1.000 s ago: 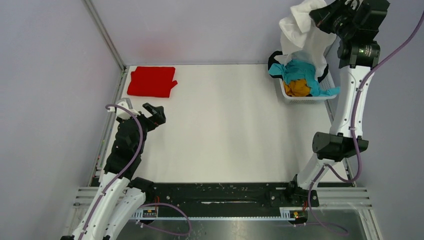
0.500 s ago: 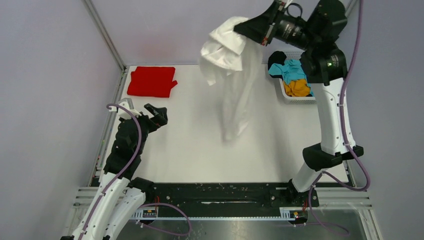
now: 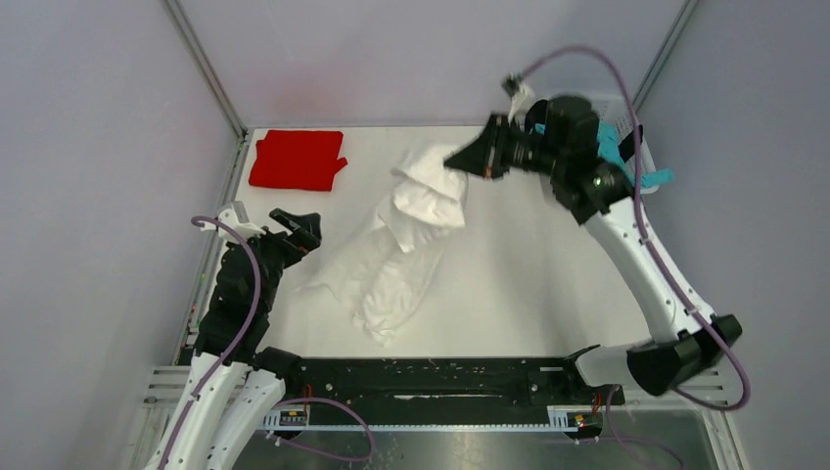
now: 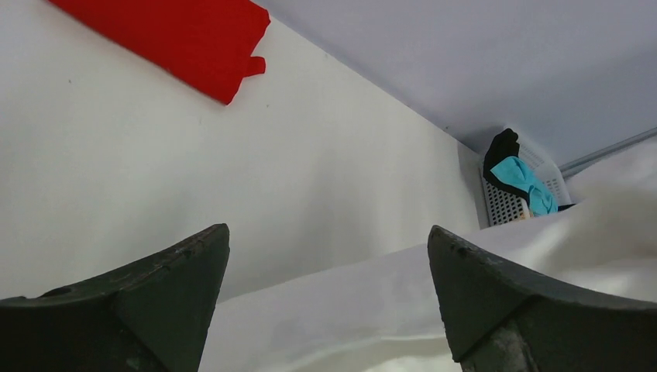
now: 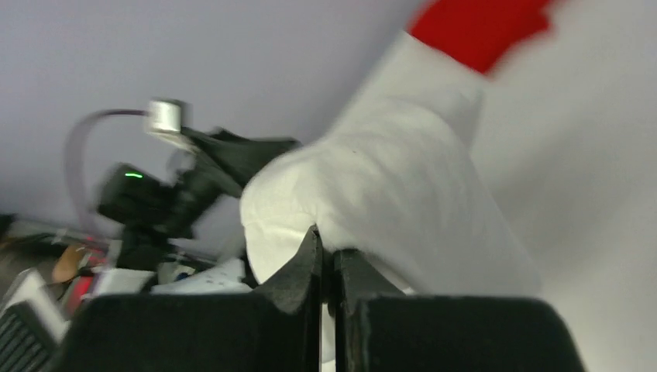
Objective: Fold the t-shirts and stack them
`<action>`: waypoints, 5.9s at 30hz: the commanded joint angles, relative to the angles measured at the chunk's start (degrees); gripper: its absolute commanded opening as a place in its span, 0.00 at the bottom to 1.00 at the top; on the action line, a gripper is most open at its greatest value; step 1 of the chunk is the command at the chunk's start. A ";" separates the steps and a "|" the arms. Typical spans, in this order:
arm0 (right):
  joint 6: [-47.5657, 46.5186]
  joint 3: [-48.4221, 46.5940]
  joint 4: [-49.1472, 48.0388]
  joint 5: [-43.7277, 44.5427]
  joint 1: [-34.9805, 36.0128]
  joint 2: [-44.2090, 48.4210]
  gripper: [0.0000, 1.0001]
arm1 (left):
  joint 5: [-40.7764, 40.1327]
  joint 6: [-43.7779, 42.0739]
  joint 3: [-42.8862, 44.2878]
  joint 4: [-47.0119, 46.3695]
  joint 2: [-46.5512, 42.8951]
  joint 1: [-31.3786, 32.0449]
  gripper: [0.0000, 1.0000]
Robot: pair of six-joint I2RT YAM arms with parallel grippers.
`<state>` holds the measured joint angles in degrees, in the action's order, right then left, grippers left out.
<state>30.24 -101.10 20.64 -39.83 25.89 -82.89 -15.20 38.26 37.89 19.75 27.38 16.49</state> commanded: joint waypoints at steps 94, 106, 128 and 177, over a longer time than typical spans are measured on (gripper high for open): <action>-22.48 9.17 16.98 64.12 5.71 -36.54 0.63 | 18.46 3.22 11.13 8.45 39.37 -7.00 0.00; -19.40 14.36 11.25 70.97 3.11 -23.00 0.00 | 16.43 3.51 14.45 10.09 36.68 -7.03 0.00; -33.89 21.99 7.38 78.58 2.58 39.92 0.00 | -8.82 4.29 38.90 20.55 8.37 -7.14 0.00; -22.82 9.30 12.84 60.15 -9.87 -15.65 0.92 | 5.11 2.78 25.59 6.56 55.47 -14.47 0.00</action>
<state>5.10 -88.99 28.18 23.62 15.75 -102.08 -11.86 41.95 61.78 29.02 83.53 2.37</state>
